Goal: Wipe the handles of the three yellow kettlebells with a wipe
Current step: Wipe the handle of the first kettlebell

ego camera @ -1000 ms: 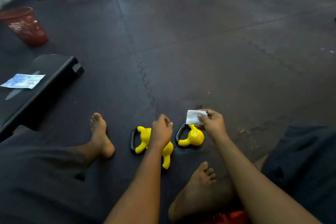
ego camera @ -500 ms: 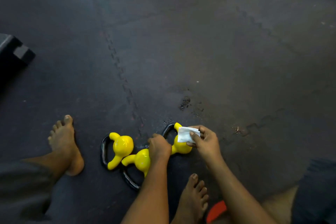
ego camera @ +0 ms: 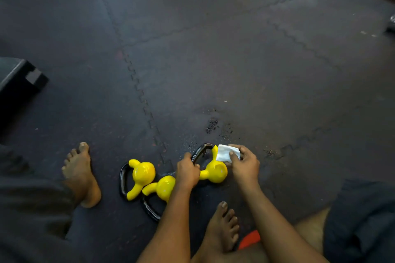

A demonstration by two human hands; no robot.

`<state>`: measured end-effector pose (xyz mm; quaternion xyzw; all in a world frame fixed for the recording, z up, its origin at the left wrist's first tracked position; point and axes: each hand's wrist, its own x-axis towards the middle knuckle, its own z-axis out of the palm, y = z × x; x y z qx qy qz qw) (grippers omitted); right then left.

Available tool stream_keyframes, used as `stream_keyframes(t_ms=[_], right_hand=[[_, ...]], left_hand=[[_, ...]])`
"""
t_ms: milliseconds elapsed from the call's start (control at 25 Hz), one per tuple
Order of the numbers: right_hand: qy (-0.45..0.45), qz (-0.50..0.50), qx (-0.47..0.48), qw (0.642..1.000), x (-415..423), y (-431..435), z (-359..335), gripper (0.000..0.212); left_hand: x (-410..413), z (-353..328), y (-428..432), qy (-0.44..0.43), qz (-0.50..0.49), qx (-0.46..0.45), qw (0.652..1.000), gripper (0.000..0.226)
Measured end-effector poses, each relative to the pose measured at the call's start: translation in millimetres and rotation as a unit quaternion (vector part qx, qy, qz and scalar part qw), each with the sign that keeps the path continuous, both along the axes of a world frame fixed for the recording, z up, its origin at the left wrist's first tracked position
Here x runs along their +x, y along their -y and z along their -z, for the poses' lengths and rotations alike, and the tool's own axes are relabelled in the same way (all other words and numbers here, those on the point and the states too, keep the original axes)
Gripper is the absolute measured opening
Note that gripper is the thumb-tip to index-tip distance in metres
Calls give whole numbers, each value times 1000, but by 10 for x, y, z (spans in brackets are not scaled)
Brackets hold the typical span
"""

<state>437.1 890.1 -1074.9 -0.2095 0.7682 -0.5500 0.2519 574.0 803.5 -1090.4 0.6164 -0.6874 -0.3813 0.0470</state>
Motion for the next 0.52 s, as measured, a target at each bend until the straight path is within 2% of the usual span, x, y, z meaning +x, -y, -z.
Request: stream_keyframes(t_ms=[200, 320, 520], right_hand=[[-47, 64, 4, 997, -23, -117, -194, 31], [-71, 84, 25, 994, -13, -172, -288, 30], [-104, -5, 113, 988, 82, -175, -180, 35]], left_hand=[[82, -131, -250, -115, 51, -12, 992, 27], [61, -183, -352, -148, 89, -19, 985, 29], [93, -180, -523, -166, 123, -30, 978, 28]])
